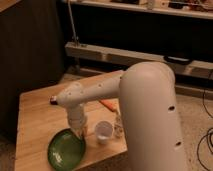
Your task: Drag the ceramic bowl in a circle
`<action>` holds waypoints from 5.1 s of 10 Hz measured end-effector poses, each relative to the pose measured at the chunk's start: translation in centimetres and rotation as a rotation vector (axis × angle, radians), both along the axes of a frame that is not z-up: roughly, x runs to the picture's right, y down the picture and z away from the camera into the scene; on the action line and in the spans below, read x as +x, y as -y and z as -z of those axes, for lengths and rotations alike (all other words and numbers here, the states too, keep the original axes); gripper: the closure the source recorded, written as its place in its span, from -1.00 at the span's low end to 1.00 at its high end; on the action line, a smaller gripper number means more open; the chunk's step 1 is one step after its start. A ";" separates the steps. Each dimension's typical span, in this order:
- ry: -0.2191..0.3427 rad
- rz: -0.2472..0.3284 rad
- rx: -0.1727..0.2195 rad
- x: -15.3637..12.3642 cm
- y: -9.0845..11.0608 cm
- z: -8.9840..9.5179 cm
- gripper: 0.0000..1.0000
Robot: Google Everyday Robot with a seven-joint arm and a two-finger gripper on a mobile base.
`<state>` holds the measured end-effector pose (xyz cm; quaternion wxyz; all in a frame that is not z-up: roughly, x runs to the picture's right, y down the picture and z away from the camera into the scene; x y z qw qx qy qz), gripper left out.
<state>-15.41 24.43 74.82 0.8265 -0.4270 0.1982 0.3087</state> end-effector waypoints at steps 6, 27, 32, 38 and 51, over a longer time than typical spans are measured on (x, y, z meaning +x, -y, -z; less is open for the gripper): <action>0.156 0.023 0.034 -14.5 3.3 -1.4 1.00; -0.061 -0.067 -0.023 5.2 3.3 -1.4 1.00; 0.073 -0.002 -0.018 -1.9 1.4 0.8 1.00; 0.164 0.013 -0.003 -16.3 6.1 -3.9 1.00; -0.173 -0.199 0.012 -0.6 13.7 -12.5 1.00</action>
